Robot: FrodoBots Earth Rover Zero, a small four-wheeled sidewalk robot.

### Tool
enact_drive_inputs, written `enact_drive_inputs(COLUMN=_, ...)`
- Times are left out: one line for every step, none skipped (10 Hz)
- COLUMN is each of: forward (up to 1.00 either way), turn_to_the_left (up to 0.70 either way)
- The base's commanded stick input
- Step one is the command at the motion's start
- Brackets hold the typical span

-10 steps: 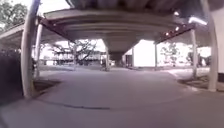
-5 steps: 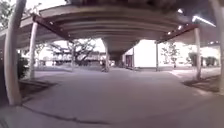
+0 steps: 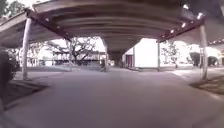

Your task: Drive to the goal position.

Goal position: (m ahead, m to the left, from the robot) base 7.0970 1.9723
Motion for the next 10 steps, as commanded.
enact_drive_inputs(forward=0.70, turn_to_the_left=0.00)
enact_drive_inputs(forward=0.70, turn_to_the_left=0.00)
enact_drive_inputs(forward=0.70, turn_to_the_left=0.00)
enact_drive_inputs(forward=0.70, turn_to_the_left=0.00)
enact_drive_inputs(forward=0.70, turn_to_the_left=0.00)
enact_drive_inputs(forward=0.70, turn_to_the_left=0.00)
enact_drive_inputs(forward=0.70, turn_to_the_left=0.00)
enact_drive_inputs(forward=0.70, turn_to_the_left=0.00)
enact_drive_inputs(forward=0.70, turn_to_the_left=0.00)
enact_drive_inputs(forward=0.70, turn_to_the_left=0.00)
